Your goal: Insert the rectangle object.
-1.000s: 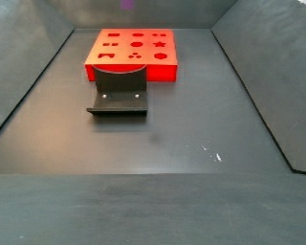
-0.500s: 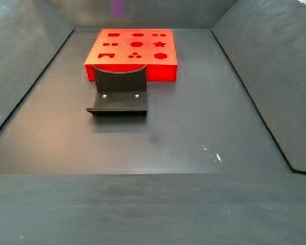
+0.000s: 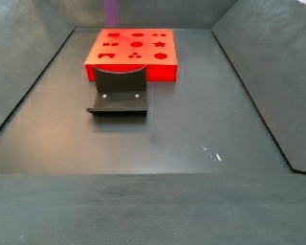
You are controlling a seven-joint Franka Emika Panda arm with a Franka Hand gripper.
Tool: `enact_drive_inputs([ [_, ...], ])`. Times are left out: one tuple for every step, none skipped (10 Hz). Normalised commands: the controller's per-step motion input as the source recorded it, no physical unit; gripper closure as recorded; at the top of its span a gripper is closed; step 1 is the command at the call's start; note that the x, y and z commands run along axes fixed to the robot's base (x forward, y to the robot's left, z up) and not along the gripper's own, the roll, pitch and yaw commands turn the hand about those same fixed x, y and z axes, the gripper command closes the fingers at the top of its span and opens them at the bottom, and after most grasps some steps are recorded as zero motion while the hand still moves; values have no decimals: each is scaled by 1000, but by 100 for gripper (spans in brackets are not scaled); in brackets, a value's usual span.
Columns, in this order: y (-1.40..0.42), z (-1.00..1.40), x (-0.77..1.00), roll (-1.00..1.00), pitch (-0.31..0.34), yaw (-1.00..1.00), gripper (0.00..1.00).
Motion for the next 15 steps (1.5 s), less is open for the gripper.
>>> enact_drive_inputs([
  [0,-277,526,184,20,-43,100],
  [0,-151,109,187,59,-46,100],
  [0,-129,0,124,51,-203,100],
  [0,-120,-71,69,21,-231,100],
  [6,-191,-223,70,10,-274,100],
  [0,-166,-283,94,4,-314,100],
  [0,-123,-214,99,13,-237,100],
  [0,-103,-194,100,27,-189,100],
  [0,-86,-83,87,27,-103,100],
  [0,-166,0,141,36,0,100],
  [0,-234,140,187,36,189,100],
  [0,-266,217,261,44,314,100],
  [0,-260,223,271,51,323,100],
  [0,-217,186,179,36,243,100],
  [-43,-226,106,101,11,94,100],
])
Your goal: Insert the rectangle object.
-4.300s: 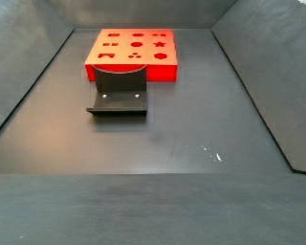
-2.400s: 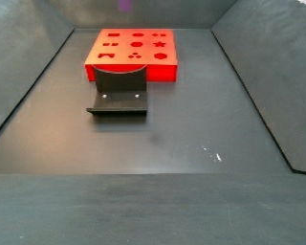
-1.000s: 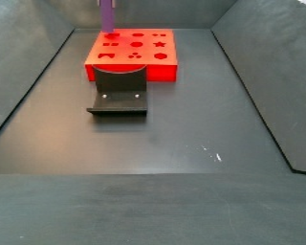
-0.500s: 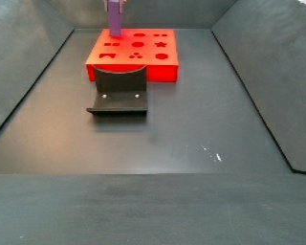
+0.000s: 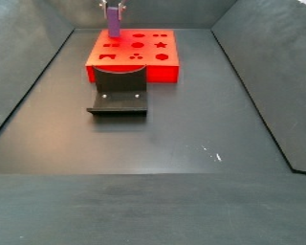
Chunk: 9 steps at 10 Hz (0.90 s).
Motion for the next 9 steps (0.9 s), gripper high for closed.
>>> enact_drive_inputs([
  [-31,-254,0,56,0,0,100],
  [0,-257,0,56,0,0,100],
  [0,-283,0,49,0,0,100],
  [0,-366,0,70,0,0,100],
  [-37,-369,0,131,0,0,100],
  [-63,-394,0,146,0,0,100],
  [-86,-411,34,149,0,0,100],
  [-17,-63,0,70,0,0,100],
  [0,0,0,0,0,0,100],
])
